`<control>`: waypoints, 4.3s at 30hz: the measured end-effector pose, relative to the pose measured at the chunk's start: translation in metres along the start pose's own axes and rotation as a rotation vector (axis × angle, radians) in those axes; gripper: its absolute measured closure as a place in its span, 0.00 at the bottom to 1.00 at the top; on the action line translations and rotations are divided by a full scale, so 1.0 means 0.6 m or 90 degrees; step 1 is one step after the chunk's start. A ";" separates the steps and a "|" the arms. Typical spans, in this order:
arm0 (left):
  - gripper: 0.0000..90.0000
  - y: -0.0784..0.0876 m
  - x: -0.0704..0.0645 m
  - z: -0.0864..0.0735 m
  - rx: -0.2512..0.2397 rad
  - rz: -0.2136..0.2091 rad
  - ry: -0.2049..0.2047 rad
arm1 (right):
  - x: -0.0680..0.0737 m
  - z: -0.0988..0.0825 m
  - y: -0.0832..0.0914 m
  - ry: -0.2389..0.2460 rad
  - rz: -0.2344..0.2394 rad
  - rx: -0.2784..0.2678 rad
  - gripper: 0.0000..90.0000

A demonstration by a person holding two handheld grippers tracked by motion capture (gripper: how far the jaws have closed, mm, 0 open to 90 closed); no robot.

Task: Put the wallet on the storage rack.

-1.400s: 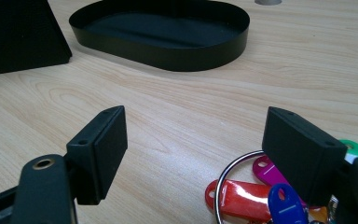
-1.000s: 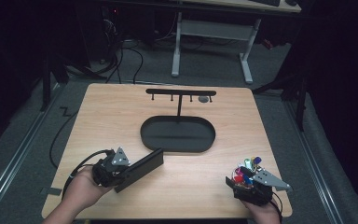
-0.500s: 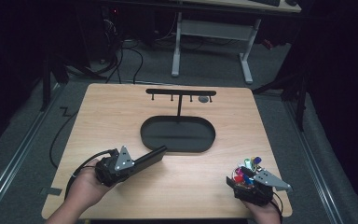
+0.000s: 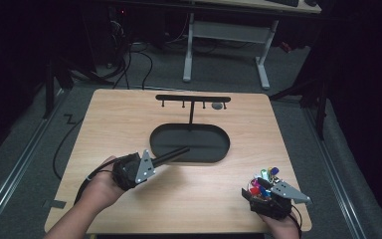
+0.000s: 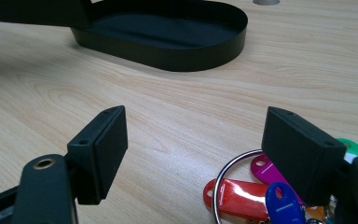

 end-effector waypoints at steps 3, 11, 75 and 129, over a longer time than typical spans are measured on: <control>0.84 -0.012 0.005 0.010 -0.010 0.003 -0.020 | -0.001 0.000 0.000 -0.001 -0.002 0.000 0.25; 0.84 -0.057 0.017 0.032 -0.024 0.001 -0.058 | -0.003 0.000 0.000 -0.001 -0.001 -0.001 0.25; 0.84 -0.273 0.070 0.036 0.034 -0.022 -0.167 | -0.010 -0.006 0.014 -0.015 -0.005 -0.005 0.25; 0.68 -0.223 0.021 -0.004 0.011 -0.078 -0.050 | -0.011 -0.008 0.010 -0.008 -0.009 0.003 0.25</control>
Point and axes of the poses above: each handheld gripper's, and its own axes: y roughly backward along the jaws, z roughly out of its top, x roughly to its left, the point moved 5 cm from there along -y, roughly forward along the jaws, and after that the axes turned 12 degrees about -x, right-handed, at the moved point
